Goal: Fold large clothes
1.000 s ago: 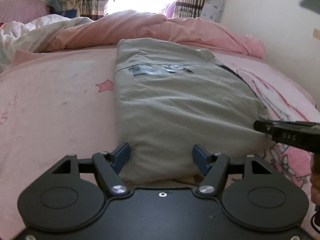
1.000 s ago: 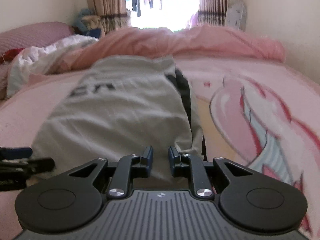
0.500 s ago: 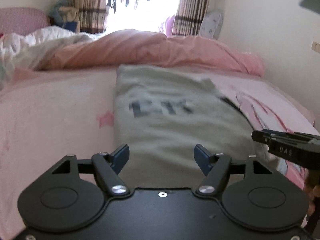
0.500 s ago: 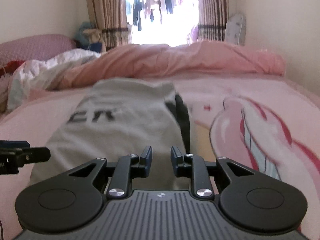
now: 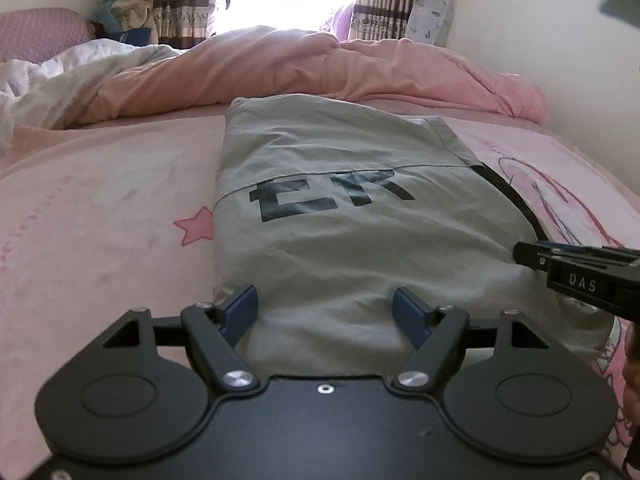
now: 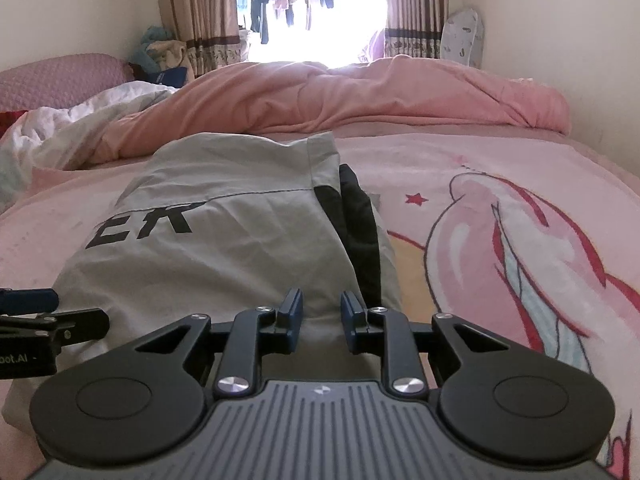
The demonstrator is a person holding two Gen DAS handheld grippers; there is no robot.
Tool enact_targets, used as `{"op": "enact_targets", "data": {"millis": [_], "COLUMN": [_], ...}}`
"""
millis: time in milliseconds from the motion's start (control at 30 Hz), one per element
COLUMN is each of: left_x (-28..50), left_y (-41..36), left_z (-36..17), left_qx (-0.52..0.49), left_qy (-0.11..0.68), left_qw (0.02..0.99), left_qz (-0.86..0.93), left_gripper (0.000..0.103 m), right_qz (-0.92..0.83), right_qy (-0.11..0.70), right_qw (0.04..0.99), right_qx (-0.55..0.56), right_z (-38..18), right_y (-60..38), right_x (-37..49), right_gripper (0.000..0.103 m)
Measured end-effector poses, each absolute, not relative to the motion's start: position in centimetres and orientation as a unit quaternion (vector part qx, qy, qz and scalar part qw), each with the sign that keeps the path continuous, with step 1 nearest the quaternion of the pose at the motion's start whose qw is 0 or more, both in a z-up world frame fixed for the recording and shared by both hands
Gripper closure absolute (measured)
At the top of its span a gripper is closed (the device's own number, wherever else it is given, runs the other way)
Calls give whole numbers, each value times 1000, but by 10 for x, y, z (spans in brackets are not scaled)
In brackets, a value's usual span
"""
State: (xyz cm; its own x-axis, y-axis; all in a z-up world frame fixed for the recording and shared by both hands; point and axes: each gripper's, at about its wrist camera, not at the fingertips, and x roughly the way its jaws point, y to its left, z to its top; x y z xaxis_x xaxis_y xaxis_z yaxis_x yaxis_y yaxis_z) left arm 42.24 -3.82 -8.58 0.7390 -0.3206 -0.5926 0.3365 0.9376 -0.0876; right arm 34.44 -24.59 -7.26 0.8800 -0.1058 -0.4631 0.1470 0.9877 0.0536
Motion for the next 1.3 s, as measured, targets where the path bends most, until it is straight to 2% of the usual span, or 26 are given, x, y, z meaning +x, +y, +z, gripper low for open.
{"op": "enact_targets", "data": {"millis": [233,300,333,567,700,933,967,1033,1067,1100,1300], "left_x": [407,393,384,357,354,355,357,359,362,367,406], "left_y": [-33,-28,-26,-21,-29,-27,-26,-27,-27,-28,-32], "left_z": [-68,-62,-60,-83,-97,-93,-90,-80,-75,-70,-65], "left_qx": [0,-9,-8,-15,18,13,8,1,1,1,3], "left_qy": [313,306,302,332,326,327,327,312,303,296,299], "left_qw": [932,932,933,926,929,929,929,935,939,942,947], "left_qz": [-185,-196,-194,-178,-175,-174,-174,-168,-162,-155,-115], "left_gripper": [27,16,15,16,16,16,16,13,10,4,1], "right_qz": [-59,-58,-62,-71,-74,-76,-74,-72,-73,-75,-68], "right_qy": [227,217,214,248,255,259,252,229,220,211,210], "right_qw": [971,973,974,965,963,962,964,970,972,974,975], "right_qx": [54,47,42,45,46,41,42,41,38,32,14], "right_z": [-54,-49,-48,-73,-89,-80,-76,-63,-57,-51,-43], "right_y": [-246,-241,-240,-242,-244,-242,-243,-242,-241,-240,-232], "right_x": [323,306,300,284,288,289,288,291,294,298,333], "right_gripper": [75,70,69,69,70,69,67,52,38,30,27]}}
